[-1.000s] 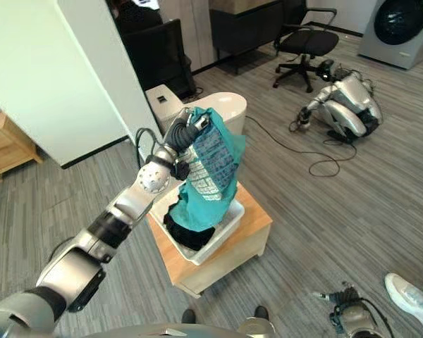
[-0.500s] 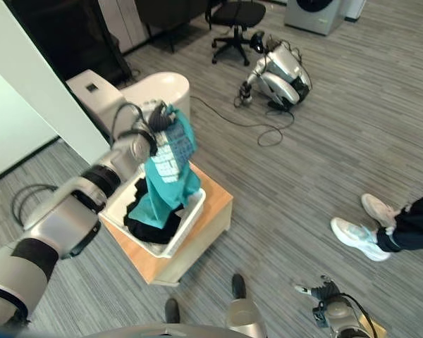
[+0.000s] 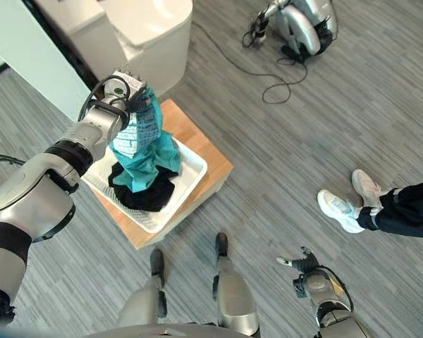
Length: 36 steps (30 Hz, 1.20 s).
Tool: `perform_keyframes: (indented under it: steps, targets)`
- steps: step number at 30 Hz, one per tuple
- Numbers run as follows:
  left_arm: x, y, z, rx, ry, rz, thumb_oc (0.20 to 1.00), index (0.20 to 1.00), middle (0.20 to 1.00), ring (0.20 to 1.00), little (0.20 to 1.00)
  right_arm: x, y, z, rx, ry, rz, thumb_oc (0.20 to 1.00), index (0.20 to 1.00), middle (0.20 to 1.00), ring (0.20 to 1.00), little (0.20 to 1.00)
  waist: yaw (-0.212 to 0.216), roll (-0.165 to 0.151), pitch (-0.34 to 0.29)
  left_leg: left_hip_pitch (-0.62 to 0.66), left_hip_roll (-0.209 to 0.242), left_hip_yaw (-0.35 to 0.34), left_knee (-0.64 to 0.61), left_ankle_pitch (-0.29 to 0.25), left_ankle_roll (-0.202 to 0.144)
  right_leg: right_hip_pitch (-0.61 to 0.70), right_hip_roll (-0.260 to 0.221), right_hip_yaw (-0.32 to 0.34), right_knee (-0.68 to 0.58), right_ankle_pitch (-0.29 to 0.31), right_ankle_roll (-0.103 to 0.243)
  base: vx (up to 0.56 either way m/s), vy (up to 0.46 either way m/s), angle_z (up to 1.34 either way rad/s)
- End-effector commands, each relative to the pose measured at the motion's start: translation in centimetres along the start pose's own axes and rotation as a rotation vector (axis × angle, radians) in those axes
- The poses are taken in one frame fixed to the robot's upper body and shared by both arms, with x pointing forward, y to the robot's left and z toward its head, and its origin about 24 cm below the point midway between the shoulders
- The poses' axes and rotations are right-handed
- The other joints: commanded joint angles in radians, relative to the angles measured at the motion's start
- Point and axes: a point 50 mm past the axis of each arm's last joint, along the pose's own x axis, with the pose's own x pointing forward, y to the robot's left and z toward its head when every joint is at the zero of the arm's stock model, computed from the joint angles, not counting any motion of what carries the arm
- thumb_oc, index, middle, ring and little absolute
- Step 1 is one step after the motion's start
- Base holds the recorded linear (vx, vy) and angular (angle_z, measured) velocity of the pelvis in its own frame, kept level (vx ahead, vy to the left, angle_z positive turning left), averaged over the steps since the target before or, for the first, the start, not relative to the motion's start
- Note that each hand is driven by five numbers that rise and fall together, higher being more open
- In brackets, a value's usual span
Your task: Pick up bed clothes into laundry basket.
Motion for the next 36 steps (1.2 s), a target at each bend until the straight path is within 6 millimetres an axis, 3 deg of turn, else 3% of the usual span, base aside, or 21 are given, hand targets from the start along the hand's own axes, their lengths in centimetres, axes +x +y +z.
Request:
perform_keyframes:
  steps: [1,2,3,4,5,6,8,12,15,17,18,19,20,22,25,27,30,31,32,34,36]
  targets:
    - [0.8,3.7,-5.4,0.118,0.155,0.08,0.2,0.2,0.2,0.2,0.2,0.1,-0.8,0.0,0.041,-0.005,-0.045,1.0,1.0,1.0,1.0,1.0,0.044,0.007,0.046,0.01,0.023,0.041,0.005,-0.012,-0.001,0.047,-0.053,-0.023,0.045,-0.096,0.109,-0.03,0.016,0.05]
    - [0.5,2.7,-5.2,0.11,0.156,0.055,0.2,0.2,0.2,0.2,0.2,0.0,-0.6,-0.2,0.038,0.002,-0.037,1.0,1.0,1.0,1.0,1.0,0.05,0.007,0.049,0.008,0.021,0.038,0.005,-0.012,-0.001,0.049,-0.054,-0.026,0.046,-0.098,0.109,-0.01,-0.009,0.06]
    - [-1.4,2.4,-10.2,0.144,0.242,0.05,0.2,0.2,0.2,0.2,0.2,-0.3,-1.1,-1.3,0.039,0.022,-0.055,1.0,1.0,1.0,1.0,1.0,0.072,0.017,0.054,0.011,0.023,0.033,0.005,-0.018,0.0,0.056,-0.056,-0.03,0.043,-0.102,0.11,-0.01,-0.027,0.12]
    - [-2.4,1.6,-11.8,0.113,0.288,0.023,0.2,0.2,0.2,0.2,0.2,-0.4,-0.9,-1.8,0.054,0.038,-0.044,1.0,1.0,1.0,1.0,1.0,0.084,0.019,0.055,0.004,0.018,0.026,0.005,-0.011,0.002,0.054,-0.061,-0.034,0.041,-0.097,0.109,-0.01,-0.02,0.1]
    - [-3.0,0.3,-11.7,0.054,0.3,-0.013,0.2,0.2,0.2,0.2,0.2,-0.4,-1.0,-1.8,0.065,0.044,-0.042,1.0,1.0,1.0,1.0,1.0,0.09,0.02,0.058,0.002,0.015,0.018,0.005,-0.01,0.003,0.054,-0.063,-0.037,0.042,-0.097,0.109,-0.03,-0.014,0.11]
    - [-3.7,-1.7,-10.8,-0.013,0.313,-0.047,1.0,1.0,1.0,1.0,1.0,-0.4,-1.0,-1.8,0.083,0.05,-0.041,1.0,1.0,1.0,1.0,1.0,0.093,0.02,0.062,-0.003,0.013,0.011,0.005,-0.008,0.003,0.054,-0.065,-0.041,0.041,-0.098,0.109,-0.04,0.004,0.21]
    - [-4.2,-4.3,-8.4,-0.115,0.308,-0.103,1.0,1.0,1.0,1.0,1.0,-0.2,-0.8,-1.2,0.105,0.047,-0.035,1.0,1.0,1.0,1.0,1.0,0.098,0.014,0.072,-0.01,0.013,0.001,0.005,-0.005,0.003,0.051,-0.068,-0.046,0.042,-0.099,0.107,-0.06,-0.006,0.36]
    - [-6.0,-7.7,-5.9,-0.276,0.343,-0.139,1.0,1.0,1.0,1.0,1.0,-0.2,0.1,-0.8,0.103,0.021,-0.016,1.0,1.0,1.0,1.0,1.0,0.115,0.009,0.081,-0.014,0.008,-0.007,0.005,-0.002,0.003,0.051,-0.068,-0.052,0.041,-0.098,0.103,-0.04,-0.017,0.16]
    - [-8.3,-11.0,-2.3,-0.57,0.396,-0.171,1.0,1.0,1.0,1.0,1.0,-0.5,0.3,-1.3,0.058,0.02,-0.013,1.0,1.0,1.0,1.0,1.0,0.122,0.009,0.072,-0.003,0.006,-0.007,0.005,-0.005,0.003,0.062,-0.069,-0.049,0.04,-0.103,0.097,-0.01,-0.016,0.1]
    - [-10.7,-13.1,5.8,-0.885,0.344,-0.243,1.0,1.0,1.0,1.0,1.0,-0.7,0.5,-1.8,0.022,0.045,-0.022,1.0,1.0,1.0,1.0,1.0,0.126,0.013,0.057,0.019,0.007,-0.007,0.005,-0.017,0.002,0.085,-0.067,-0.049,0.037,-0.116,0.089,0.03,-0.035,0.1]
    - [-11.5,-13.0,8.7,-1.018,0.304,-0.264,1.0,1.0,1.0,1.0,1.0,-0.7,0.6,-2.0,0.016,0.057,-0.021,1.0,1.0,1.0,1.0,1.0,0.126,0.013,0.049,0.019,0.004,-0.009,0.005,-0.013,0.003,0.087,-0.068,-0.05,0.035,-0.114,0.087,0.04,-0.038,0.12]
    - [-10.4,-11.7,11.9,-1.123,0.248,-0.294,1.0,1.0,1.0,1.0,1.0,-0.6,0.9,-1.7,0.01,0.068,-0.011,1.0,1.0,1.0,1.0,1.0,0.116,0.011,0.032,0.026,0.003,-0.01,0.005,-0.017,0.002,0.094,-0.066,-0.048,0.033,-0.119,0.082,0.04,-0.021,0.12]
    - [-10.1,-11.8,11.4,-1.221,0.29,-0.308,1.0,1.0,1.0,1.0,1.0,-0.5,0.9,-1.6,-0.017,0.067,-0.004,1.0,1.0,1.0,1.0,1.0,0.108,0.014,0.019,0.04,0.005,-0.005,0.005,-0.021,-0.001,0.104,-0.063,-0.043,0.032,-0.124,0.081,0.09,0.011,0.23]
    - [-10.9,-13.4,8.2,-1.375,0.429,-0.322,1.0,1.0,1.0,1.0,1.0,-0.7,0.2,-2.7,-0.096,0.094,0.005,1.0,1.0,1.0,1.0,1.0,0.099,0.017,-0.012,0.063,0.006,0.013,0.005,-0.027,-0.002,0.118,-0.061,-0.033,0.029,-0.123,0.082,0.11,0.011,-0.02]
    - [-9.5,-12.0,7.6,-1.508,0.424,-0.264,1.0,1.0,1.0,1.0,1.0,-1.0,0.0,-3.5,-0.167,0.102,0.027,1.0,1.0,1.0,1.0,1.0,0.093,0.024,-0.044,0.083,0.007,0.023,0.005,-0.033,-0.002,0.138,-0.061,-0.033,0.026,-0.125,0.083,0.1,-0.029,-0.25]
    - [-7.3,-8.2,8.3,-1.616,0.288,-0.13,1.0,1.0,1.0,1.0,1.0,-1.2,0.2,-4.0,-0.179,0.105,0.04,1.0,1.0,1.0,1.0,1.0,0.092,0.034,-0.066,0.092,0.003,0.018,0.005,-0.036,-0.001,0.155,-0.062,-0.042,0.023,-0.131,0.083,0.07,-0.062,-0.09]
    - [-5.8,-2.4,11.2,-1.703,0.031,-0.006,1.0,1.0,1.0,1.0,1.0,-1.3,0.9,-3.9,-0.148,0.105,0.061,1.0,1.0,1.0,1.0,1.0,0.099,0.053,-0.086,0.098,-0.003,0.006,0.005,-0.035,-0.002,0.18,-0.063,-0.058,0.02,-0.14,0.082,0.07,-0.08,0.13]
    - [-4.8,0.2,13.5,-1.716,-0.07,-0.008,1.0,1.0,1.0,1.0,1.0,-1.1,2.4,-2.5,-0.148,0.06,0.114,1.0,1.0,1.0,1.0,1.0,0.105,0.068,-0.1,0.101,-0.004,-0.001,0.005,-0.032,-0.006,0.192,-0.063,-0.064,0.017,-0.147,0.081,0.05,-0.083,0.16]
    - [-4.2,2.3,13.4,-1.765,-0.09,0.077,1.0,1.0,1.0,1.0,1.0,-1.2,2.9,-2.2,-0.162,0.045,0.127,1.0,1.0,1.0,1.0,1.0,0.099,0.071,-0.108,0.103,-0.003,0.002,0.005,-0.031,-0.007,0.197,-0.064,-0.066,0.015,-0.148,0.081,0.06,-0.063,0.11]
    - [-3.7,4.3,14.6,-1.798,-0.131,0.108,1.0,1.0,1.0,1.0,1.0,-1.7,4.0,-2.9,-0.194,0.042,0.158,1.0,1.0,1.0,1.0,1.0,0.083,0.079,-0.12,0.113,-0.003,0.01,0.005,-0.032,-0.006,0.204,-0.061,-0.06,0.013,-0.151,0.082,0.04,-0.021,0.03]
    - [-3.4,5.4,14.3,-1.756,-0.157,0.163,1.0,1.0,1.0,1.0,1.0,-1.9,4.3,-3.0,-0.209,0.025,0.159,1.0,1.0,1.0,1.0,1.0,0.072,0.088,-0.134,0.12,-0.001,0.022,0.005,-0.035,-0.006,0.207,-0.061,-0.054,0.013,-0.15,0.085,0.05,0.0,-0.12]
